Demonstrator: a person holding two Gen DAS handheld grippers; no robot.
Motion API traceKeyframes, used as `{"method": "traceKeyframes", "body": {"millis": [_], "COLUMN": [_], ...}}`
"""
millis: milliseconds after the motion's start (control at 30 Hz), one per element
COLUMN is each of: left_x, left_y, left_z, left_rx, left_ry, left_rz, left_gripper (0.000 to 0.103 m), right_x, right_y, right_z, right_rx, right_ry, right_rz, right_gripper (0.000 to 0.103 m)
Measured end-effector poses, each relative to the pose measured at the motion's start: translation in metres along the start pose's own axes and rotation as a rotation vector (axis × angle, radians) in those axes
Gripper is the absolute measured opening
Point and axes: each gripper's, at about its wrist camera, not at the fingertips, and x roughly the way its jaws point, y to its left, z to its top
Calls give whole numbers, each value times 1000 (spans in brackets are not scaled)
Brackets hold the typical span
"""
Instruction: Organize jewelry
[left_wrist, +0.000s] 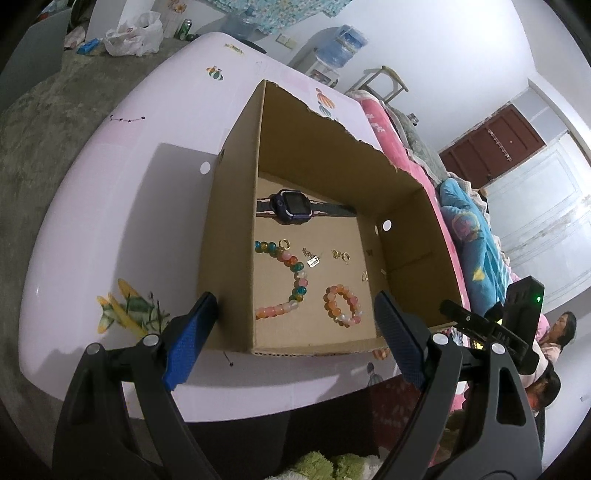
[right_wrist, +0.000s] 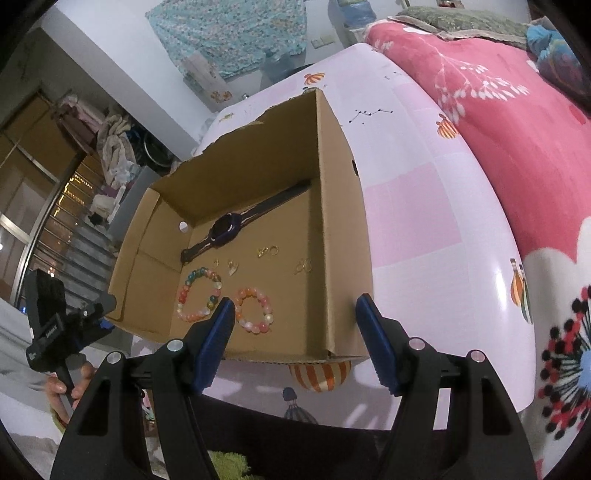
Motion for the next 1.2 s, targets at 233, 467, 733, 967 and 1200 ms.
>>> {"method": "traceKeyframes", "body": {"millis": [233,467,733,967,1200], "left_x": [0,3,-30,-63,-72], "left_y": [-7,-11,-29,-62,-80], "left_z": [-6,-9,-22,-45,-62], "left_rx": [18,54,180,293,268], "left_ry": [-18,-30,-187,-263,-277], "left_rz": [14,32,140,264,286], "left_gripper": [82,82,84,91,94], "right_x": [0,0,-35,-81,-80], "right_y": [-2,-2,9,41,64], "right_z": [1,1,-14,-54,-83], "right_rx": [-1,-5,-25,-162,-224], "right_ry": [-14,-26,-149,-282,-235], "right_rz": [-15,-30,-129,-235,-239], "right_gripper": [67,67,73,89,95]}}
